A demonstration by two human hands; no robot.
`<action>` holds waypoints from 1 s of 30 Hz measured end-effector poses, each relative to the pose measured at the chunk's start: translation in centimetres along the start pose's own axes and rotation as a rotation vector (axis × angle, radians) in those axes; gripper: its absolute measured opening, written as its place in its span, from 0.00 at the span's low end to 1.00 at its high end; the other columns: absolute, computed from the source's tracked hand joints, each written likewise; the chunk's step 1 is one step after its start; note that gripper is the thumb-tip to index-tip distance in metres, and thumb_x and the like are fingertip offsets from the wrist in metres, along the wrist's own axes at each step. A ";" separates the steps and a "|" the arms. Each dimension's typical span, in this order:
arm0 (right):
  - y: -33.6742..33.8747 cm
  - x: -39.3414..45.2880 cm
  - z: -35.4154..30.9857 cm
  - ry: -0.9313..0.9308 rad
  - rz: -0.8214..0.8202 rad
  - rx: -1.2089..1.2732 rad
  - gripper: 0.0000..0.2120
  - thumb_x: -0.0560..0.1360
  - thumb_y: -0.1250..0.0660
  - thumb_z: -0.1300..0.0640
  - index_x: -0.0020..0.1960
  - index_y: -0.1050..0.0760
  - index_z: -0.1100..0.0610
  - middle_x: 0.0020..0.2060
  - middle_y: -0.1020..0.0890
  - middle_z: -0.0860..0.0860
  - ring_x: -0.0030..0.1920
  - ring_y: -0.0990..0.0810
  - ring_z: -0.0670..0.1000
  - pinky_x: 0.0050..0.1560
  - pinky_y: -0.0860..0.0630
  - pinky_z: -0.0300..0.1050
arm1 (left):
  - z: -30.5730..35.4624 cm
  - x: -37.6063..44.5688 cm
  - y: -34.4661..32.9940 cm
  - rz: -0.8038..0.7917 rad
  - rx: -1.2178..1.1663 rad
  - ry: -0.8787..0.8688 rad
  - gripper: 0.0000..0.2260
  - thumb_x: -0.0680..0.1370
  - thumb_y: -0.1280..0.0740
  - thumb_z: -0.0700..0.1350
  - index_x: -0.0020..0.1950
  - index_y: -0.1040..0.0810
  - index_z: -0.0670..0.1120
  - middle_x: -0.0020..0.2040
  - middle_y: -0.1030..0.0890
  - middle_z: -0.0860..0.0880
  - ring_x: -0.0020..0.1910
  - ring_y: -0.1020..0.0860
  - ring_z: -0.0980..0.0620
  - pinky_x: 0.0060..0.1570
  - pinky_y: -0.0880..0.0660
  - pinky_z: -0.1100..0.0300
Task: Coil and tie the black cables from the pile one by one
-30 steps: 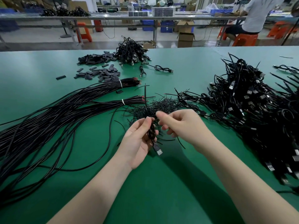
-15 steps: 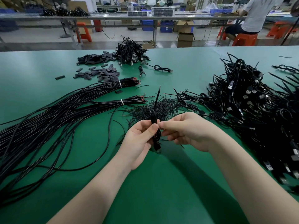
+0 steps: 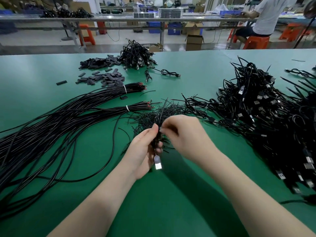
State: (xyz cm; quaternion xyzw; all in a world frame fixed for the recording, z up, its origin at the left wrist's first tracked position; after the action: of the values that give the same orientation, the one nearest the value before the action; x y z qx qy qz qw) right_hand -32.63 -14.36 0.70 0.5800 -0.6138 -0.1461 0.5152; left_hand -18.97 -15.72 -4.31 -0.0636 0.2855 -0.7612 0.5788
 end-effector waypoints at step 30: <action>-0.4 -0.6 -0.4 0.205 0.162 -0.077 0.03 0.71 0.29 0.68 0.40 0.19 0.62 0.35 0.19 0.54 0.38 0.21 0.57 0.38 0.23 0.48 | 0.2 -0.4 -0.4 0.038 -0.015 -0.067 0.10 0.70 0.29 0.52 0.44 0.21 0.48 0.31 0.23 0.52 0.25 0.29 0.58 0.24 0.31 0.66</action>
State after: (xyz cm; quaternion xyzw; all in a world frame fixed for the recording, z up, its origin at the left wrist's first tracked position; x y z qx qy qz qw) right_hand -32.25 -13.80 0.27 0.5203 -0.5967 -0.0676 0.6072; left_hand -19.11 -15.34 -3.80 -0.0879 0.2729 -0.7453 0.6019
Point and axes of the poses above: each hand's wrist, its own x-axis towards the middle knuckle, its own y-axis out of the back of the hand, z = x × y, the point moved 1 cm from there along x, towards the middle knuckle
